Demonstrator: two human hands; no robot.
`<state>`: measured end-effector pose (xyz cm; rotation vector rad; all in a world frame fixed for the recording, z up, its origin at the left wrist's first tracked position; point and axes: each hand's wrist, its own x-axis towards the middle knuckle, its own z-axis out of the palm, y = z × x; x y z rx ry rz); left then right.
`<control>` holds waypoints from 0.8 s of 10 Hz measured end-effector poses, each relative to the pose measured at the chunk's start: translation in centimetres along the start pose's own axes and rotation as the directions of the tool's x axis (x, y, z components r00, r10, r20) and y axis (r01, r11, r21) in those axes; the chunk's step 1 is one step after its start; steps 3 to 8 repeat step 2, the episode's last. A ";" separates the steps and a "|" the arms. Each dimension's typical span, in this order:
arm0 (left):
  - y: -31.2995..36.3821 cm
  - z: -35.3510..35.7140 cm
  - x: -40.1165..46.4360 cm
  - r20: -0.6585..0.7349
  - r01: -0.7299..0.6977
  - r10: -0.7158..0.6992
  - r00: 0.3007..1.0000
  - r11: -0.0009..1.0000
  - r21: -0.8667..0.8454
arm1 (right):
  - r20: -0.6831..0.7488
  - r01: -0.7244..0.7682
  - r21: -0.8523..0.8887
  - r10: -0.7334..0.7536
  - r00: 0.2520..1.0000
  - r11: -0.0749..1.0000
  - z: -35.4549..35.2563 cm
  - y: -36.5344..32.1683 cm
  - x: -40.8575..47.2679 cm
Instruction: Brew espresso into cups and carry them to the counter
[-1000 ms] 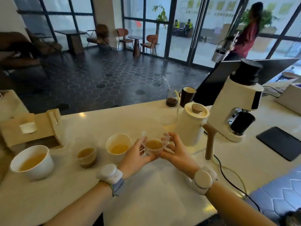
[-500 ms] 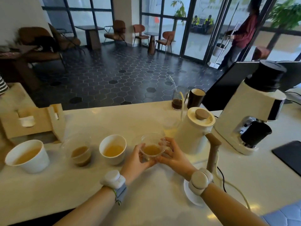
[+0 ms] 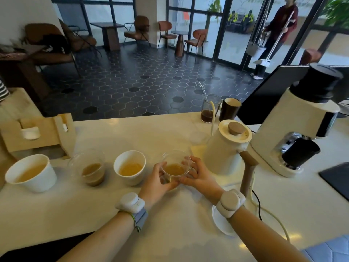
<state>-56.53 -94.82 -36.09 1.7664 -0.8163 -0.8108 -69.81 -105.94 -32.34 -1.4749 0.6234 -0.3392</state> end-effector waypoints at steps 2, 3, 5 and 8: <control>0.2 0.0 0.0 0.002 -0.013 0.013 1.000 0.999 0.037 | 0.001 0.000 0.010 0.000 1.000 1.000 -0.1 0.8 0.0; 0.2 0.0 0.0 0.002 -0.013 0.013 1.000 0.999 0.037 | 0.001 0.000 0.010 0.000 1.000 1.000 -0.1 0.8 0.0; 0.2 0.0 0.0 0.002 -0.013 0.013 1.000 0.999 0.037 | 0.001 0.000 0.010 0.000 1.000 1.000 -0.1 0.8 0.0; 0.2 0.0 0.0 0.002 -0.013 0.013 1.000 0.999 0.037 | 0.001 0.000 0.010 0.000 1.000 1.000 -0.1 0.8 0.0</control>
